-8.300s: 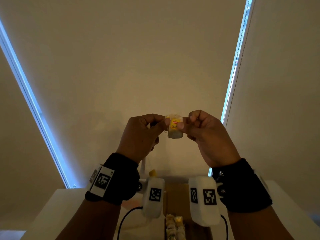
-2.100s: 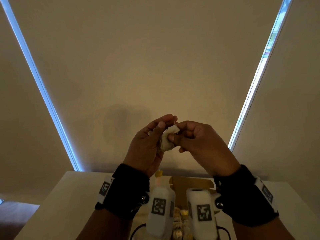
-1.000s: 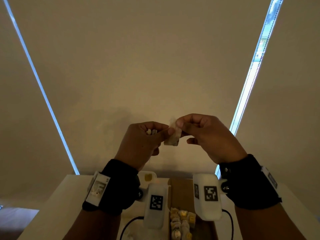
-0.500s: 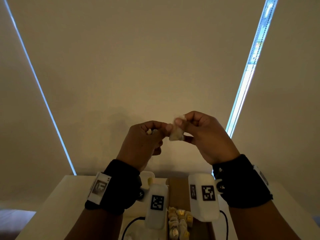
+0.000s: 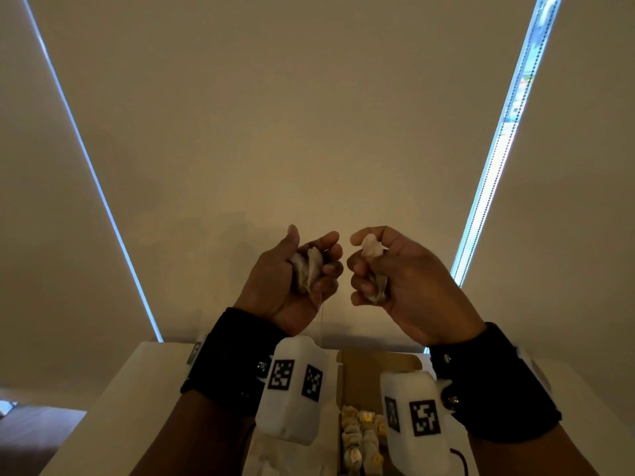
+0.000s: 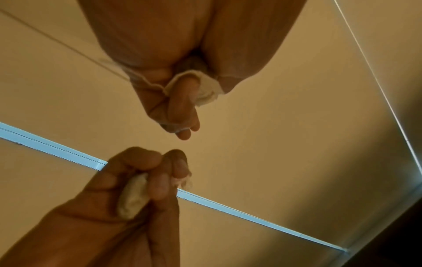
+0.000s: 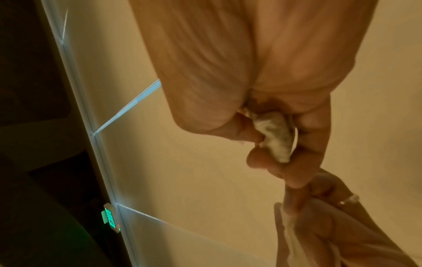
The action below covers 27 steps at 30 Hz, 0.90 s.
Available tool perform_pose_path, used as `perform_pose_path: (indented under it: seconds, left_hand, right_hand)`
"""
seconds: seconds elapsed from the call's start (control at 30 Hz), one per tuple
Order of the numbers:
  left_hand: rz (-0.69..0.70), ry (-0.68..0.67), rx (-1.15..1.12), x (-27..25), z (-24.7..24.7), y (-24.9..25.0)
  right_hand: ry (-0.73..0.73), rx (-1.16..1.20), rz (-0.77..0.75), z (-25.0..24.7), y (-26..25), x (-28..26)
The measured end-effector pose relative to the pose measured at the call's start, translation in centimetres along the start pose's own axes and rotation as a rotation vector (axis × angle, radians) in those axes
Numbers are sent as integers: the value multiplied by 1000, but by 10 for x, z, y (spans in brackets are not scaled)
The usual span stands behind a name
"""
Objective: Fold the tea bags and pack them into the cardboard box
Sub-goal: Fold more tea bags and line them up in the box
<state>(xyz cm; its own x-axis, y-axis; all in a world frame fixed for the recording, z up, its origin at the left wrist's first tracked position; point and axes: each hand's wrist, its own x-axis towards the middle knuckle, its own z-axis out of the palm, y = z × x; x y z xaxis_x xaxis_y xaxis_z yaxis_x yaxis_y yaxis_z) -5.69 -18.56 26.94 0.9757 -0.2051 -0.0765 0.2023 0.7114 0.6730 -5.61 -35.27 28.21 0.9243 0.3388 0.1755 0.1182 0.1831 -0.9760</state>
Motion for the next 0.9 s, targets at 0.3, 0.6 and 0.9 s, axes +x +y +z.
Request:
perform_pose_path:
  seconds: [0.3, 0.6, 0.9]
  left_hand:
    - [92, 123, 20, 2, 11, -5]
    - [218, 110, 43, 3, 16, -8]
    - [294, 86, 108, 9, -4, 1]
  right_hand:
    - [53, -804, -299, 14, 8, -14]
    - [95, -574, -306, -2, -2, 2]
    - [102, -164, -204, -21, -24, 18]
